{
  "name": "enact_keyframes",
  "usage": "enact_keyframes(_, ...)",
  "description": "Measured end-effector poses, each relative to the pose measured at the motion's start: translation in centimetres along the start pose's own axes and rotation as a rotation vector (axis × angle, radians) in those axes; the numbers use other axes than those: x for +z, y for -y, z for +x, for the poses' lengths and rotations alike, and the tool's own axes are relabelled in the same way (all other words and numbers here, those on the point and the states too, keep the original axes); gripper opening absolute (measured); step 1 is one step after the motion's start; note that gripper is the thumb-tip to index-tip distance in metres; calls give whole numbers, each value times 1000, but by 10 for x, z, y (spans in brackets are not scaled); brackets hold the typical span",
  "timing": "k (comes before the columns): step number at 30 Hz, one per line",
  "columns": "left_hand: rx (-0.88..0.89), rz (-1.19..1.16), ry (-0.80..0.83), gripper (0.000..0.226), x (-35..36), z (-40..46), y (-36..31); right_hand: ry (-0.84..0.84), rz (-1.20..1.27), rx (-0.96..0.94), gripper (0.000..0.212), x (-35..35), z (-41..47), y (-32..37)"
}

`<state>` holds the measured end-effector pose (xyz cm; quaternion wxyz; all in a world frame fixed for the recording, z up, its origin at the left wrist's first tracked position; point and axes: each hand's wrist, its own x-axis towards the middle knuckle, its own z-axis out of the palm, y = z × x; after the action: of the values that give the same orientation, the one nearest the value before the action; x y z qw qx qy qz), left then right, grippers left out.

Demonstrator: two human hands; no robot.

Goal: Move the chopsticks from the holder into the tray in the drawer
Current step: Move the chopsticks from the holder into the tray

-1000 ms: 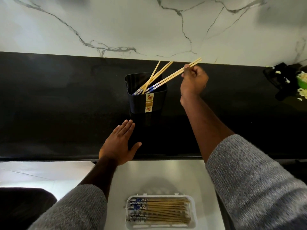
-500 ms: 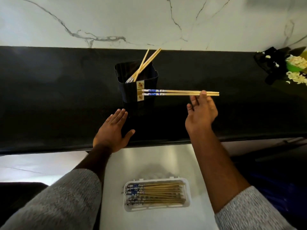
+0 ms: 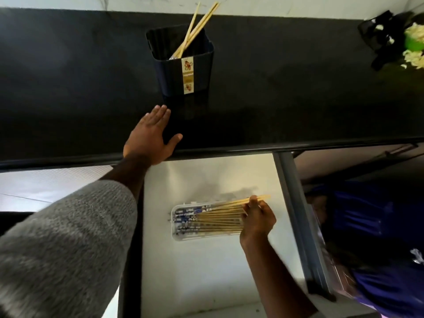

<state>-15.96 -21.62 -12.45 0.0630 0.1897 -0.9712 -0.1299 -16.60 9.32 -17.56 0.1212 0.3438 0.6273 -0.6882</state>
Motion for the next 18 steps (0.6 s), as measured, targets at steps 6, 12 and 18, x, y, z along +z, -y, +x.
enact_keyframes(6,-7,10,3,78,0,0,-2,-133,-269,39,26,1,4,-27)
enact_keyframes(12,-7,17,24,79,1,2,1,-119,-172,157,24,7,5,-36)
enact_keyframes(18,-5,28,33,80,2,3,2,-67,-184,238,16,8,-2,-41)
